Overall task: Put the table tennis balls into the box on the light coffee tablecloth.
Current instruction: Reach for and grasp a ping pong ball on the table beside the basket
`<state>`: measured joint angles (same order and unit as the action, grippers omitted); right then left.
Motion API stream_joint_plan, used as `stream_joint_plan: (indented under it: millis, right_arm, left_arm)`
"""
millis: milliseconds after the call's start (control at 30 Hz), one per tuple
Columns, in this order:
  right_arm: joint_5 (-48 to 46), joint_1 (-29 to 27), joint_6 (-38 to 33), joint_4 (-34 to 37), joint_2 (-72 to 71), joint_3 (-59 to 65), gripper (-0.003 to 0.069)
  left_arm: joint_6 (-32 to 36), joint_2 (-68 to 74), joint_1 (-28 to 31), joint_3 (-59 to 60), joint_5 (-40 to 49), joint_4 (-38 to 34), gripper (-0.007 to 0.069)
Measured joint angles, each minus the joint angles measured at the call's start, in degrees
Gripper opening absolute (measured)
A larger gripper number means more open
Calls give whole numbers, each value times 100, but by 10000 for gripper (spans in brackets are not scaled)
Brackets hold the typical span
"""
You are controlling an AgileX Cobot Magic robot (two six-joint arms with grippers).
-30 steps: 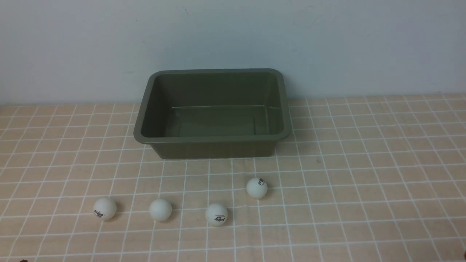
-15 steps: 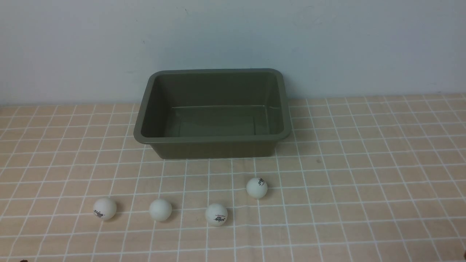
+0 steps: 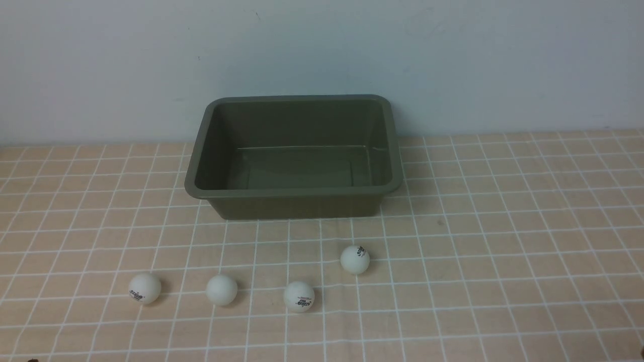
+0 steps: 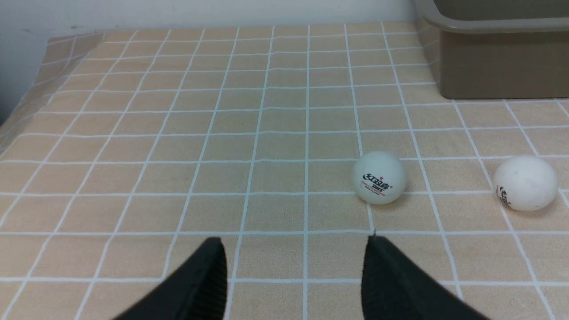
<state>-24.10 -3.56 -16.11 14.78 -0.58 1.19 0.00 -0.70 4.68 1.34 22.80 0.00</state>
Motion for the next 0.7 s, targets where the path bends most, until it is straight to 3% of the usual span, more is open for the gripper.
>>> stream_joint_plan:
  millis: [300,567,700]
  right_arm:
    - [80,0,0,481,0,-95,512]
    - [-422,0,0,564,0,-1723,512]
    - [-507,0,0,962,0,-2154,512]
  left_arm:
    - [0,0,0,0,0,0,340]
    - [0,0,0,0,0,0,340]
    - [0,0,0,0,0,0,340]
